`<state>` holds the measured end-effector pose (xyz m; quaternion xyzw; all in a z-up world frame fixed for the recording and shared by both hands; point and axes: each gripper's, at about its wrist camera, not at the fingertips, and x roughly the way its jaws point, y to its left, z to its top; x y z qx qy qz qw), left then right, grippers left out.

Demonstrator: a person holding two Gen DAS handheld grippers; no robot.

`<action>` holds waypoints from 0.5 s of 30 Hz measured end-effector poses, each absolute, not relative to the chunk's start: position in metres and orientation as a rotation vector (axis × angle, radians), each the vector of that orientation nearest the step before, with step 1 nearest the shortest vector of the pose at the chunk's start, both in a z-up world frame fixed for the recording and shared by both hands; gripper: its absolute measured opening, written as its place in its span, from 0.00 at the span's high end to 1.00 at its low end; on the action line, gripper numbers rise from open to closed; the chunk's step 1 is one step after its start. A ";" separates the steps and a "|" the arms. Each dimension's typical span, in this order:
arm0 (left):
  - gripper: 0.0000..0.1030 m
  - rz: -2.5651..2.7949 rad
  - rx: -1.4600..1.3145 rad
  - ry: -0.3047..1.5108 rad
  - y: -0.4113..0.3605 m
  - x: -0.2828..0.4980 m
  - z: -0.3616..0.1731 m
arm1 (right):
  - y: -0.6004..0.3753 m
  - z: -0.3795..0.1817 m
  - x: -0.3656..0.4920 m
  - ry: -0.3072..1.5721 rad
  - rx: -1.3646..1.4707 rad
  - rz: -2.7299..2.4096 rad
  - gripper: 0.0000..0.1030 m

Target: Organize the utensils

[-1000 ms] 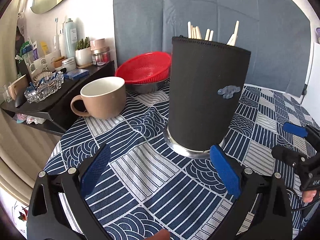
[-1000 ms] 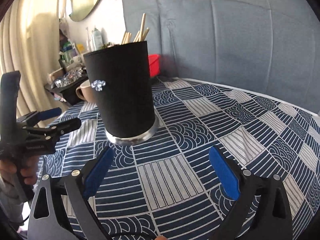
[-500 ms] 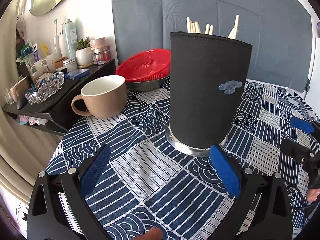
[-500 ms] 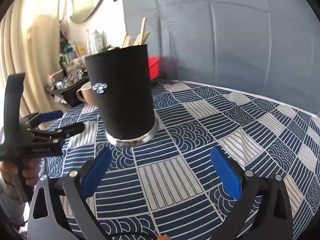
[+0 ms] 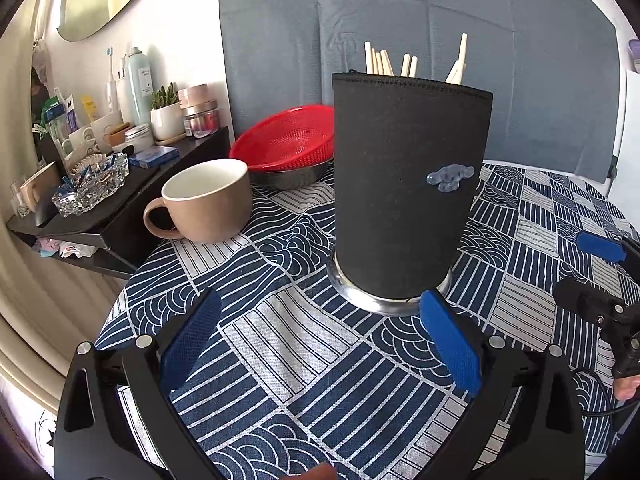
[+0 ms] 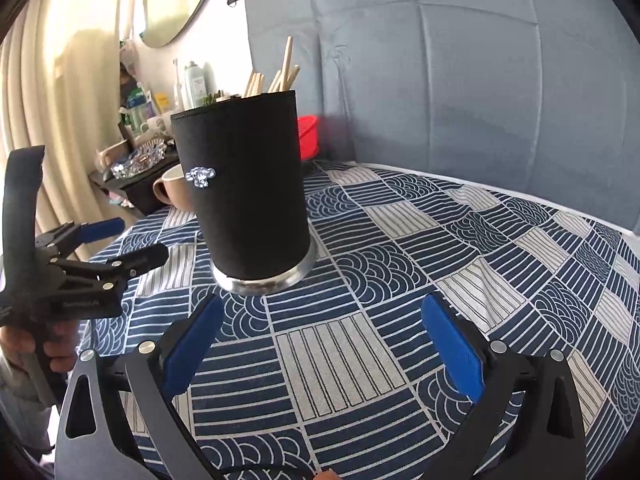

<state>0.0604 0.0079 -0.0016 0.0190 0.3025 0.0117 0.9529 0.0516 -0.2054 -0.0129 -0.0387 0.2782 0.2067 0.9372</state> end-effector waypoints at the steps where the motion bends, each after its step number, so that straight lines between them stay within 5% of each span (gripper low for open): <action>1: 0.06 0.025 0.042 0.617 0.007 0.061 -0.002 | -0.205 -0.013 0.052 0.570 -0.080 0.420 0.08; 15: 0.06 0.033 0.027 0.618 0.009 0.060 -0.002 | -0.204 -0.013 0.051 0.569 -0.091 0.414 0.08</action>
